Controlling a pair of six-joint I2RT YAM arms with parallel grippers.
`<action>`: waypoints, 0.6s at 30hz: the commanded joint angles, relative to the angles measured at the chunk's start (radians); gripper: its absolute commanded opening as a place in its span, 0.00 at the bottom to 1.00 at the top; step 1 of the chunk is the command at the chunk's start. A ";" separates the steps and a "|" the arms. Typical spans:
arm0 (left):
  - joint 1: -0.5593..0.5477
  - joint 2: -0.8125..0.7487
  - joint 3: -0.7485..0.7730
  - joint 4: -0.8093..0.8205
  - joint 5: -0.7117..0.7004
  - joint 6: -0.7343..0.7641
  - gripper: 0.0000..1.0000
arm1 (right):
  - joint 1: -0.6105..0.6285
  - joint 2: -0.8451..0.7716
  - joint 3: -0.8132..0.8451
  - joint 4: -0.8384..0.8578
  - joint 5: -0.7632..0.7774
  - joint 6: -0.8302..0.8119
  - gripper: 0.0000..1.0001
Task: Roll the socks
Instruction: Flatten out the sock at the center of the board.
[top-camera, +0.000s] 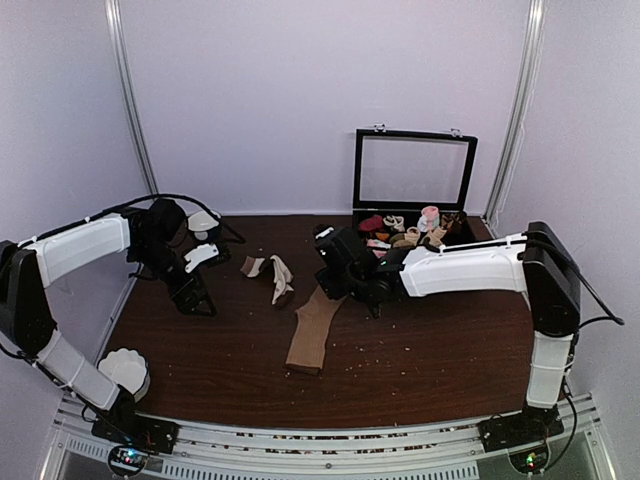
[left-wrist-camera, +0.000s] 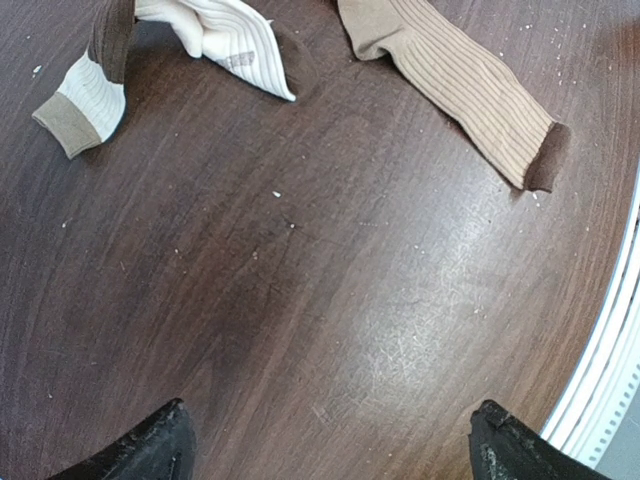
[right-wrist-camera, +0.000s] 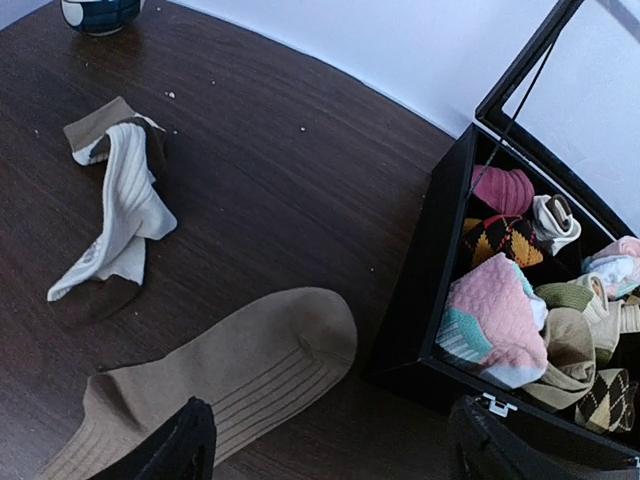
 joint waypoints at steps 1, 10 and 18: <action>-0.001 -0.011 0.004 -0.006 0.013 0.017 0.98 | -0.039 -0.073 -0.017 -0.016 -0.029 0.152 0.82; -0.003 -0.003 0.010 -0.006 0.014 0.021 0.98 | 0.034 -0.259 -0.178 0.070 -0.145 0.055 0.79; -0.003 -0.005 0.000 -0.012 0.029 0.046 0.98 | 0.349 -0.292 -0.505 0.313 -0.214 -0.151 0.80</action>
